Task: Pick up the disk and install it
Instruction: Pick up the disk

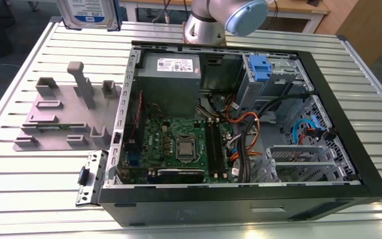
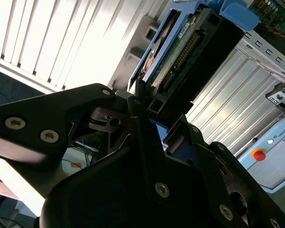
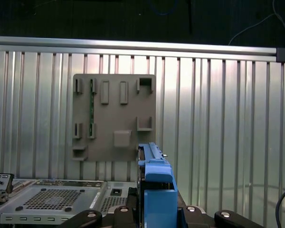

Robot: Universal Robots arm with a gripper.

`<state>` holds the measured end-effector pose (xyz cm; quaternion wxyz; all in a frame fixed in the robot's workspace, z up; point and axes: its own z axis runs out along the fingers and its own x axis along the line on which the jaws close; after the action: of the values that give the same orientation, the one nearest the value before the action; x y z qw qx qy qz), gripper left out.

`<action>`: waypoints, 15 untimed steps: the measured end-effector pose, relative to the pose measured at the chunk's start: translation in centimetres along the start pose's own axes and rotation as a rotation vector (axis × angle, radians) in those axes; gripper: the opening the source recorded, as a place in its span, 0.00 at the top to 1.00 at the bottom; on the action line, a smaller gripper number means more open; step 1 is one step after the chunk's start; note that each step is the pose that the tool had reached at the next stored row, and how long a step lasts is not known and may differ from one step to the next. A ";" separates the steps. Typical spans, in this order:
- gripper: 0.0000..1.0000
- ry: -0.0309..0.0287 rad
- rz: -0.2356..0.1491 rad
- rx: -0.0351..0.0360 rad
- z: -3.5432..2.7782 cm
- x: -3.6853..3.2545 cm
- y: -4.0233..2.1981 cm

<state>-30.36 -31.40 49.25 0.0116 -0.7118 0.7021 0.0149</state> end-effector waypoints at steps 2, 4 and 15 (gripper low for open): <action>0.64 0.0000 0.000 -0.0001 0.00 0.00 -0.11; 0.64 0.0000 0.000 -0.0001 0.00 0.00 -0.22; 0.64 0.0000 0.000 0.0000 -0.01 0.01 -0.89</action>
<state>-29.47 -31.40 49.26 0.0115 -0.7118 0.7021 0.0149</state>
